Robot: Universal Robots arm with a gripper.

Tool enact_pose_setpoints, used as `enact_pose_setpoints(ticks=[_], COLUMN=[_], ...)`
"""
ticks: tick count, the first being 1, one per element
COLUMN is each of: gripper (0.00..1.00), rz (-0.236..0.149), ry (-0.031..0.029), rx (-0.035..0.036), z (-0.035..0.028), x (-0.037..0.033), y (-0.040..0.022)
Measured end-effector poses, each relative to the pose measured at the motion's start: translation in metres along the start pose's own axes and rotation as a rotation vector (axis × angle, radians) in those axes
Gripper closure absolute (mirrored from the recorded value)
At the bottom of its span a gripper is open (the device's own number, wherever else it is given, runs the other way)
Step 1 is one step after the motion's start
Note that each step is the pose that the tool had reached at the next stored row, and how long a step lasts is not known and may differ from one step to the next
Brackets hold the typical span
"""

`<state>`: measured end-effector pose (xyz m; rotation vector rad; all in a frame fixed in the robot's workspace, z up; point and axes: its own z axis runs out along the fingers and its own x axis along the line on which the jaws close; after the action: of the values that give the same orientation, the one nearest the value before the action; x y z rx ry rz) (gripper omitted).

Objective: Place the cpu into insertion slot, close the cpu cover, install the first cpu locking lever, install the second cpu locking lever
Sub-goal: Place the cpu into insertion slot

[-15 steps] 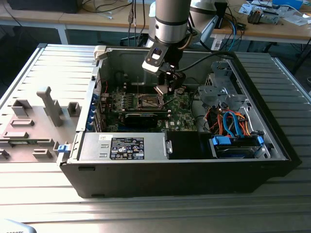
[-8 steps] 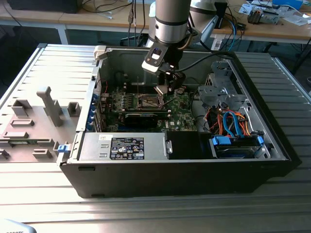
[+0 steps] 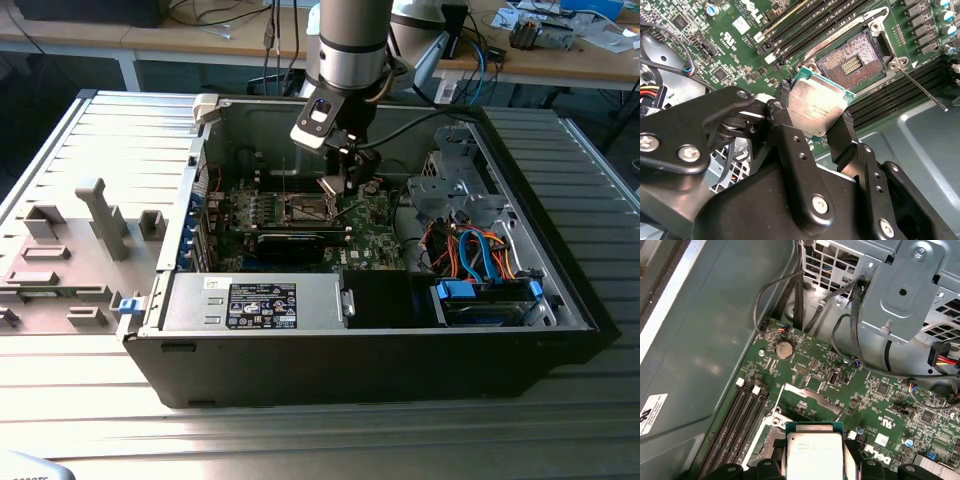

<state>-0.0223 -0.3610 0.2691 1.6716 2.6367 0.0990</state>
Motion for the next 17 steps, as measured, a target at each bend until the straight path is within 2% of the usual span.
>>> enact_pose_setpoints(ticks=[17], gripper=[0.46], rz=[0.036], ry=[-0.0023], rx=[-0.0006], z=[0.0007], x=[0.0000], y=[0.0000])
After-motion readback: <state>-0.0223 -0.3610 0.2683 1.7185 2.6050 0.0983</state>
